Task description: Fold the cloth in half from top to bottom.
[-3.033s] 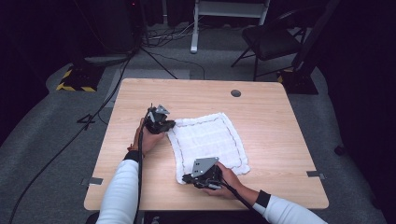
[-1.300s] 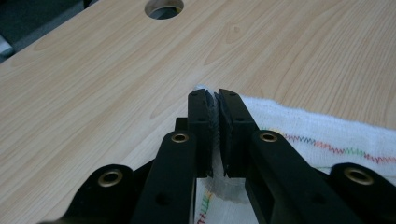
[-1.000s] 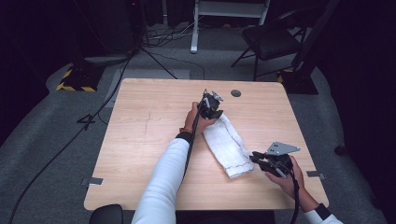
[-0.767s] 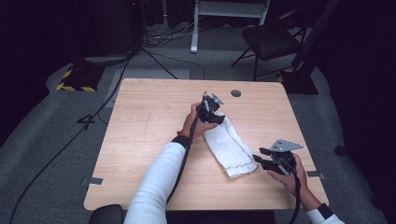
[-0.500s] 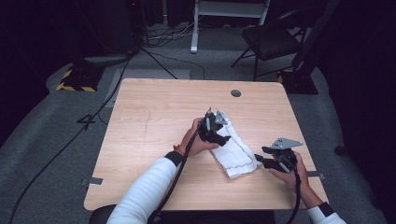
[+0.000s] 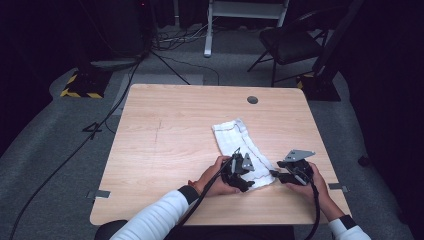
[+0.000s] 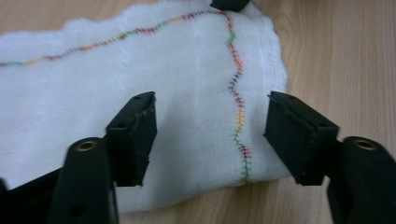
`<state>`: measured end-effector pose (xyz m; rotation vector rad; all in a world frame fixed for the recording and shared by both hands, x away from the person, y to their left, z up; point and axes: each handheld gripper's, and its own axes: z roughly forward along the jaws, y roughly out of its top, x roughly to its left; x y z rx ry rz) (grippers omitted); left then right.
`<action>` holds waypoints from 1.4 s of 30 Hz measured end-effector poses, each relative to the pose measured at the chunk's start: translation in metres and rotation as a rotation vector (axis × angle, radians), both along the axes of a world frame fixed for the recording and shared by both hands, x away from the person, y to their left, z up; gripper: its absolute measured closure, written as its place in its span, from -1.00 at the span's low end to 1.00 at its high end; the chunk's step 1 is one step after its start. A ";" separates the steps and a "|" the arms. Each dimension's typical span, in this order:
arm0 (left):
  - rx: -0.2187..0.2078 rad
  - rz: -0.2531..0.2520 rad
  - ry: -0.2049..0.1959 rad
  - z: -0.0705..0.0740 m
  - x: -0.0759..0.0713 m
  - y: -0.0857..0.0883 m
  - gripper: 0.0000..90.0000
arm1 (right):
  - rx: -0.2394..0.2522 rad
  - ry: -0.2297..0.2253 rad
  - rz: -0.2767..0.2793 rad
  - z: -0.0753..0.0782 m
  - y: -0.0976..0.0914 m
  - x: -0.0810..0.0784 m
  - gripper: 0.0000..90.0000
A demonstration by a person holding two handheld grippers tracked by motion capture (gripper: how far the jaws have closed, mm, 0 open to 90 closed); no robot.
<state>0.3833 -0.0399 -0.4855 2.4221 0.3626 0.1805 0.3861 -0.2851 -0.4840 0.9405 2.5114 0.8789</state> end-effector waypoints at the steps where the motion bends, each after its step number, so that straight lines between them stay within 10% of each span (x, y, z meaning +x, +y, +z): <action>1: -0.006 0.002 0.015 -0.002 0.001 0.002 -0.18 | -0.004 -0.001 0.005 -0.001 0.001 0.000 0.17; 18: 0.033 0.093 0.016 0.001 -0.022 0.050 -0.27 | -0.008 0.042 0.090 0.000 0.035 -0.029 0.18; 26: -0.101 0.185 0.027 0.030 -0.038 0.096 -0.42 | 0.028 0.042 0.152 0.012 0.046 -0.043 0.03; 33: -0.085 0.286 0.009 0.038 0.008 0.110 -0.45 | 0.055 -0.037 0.127 0.034 0.045 -0.016 0.01; 38: -0.139 0.354 0.032 0.043 0.053 0.101 -0.45 | 0.050 -0.094 0.082 0.046 0.053 0.035 0.00; 42: -0.078 0.404 -0.013 0.036 0.089 0.088 -0.45 | 0.051 -0.088 0.061 0.045 0.065 0.078 0.00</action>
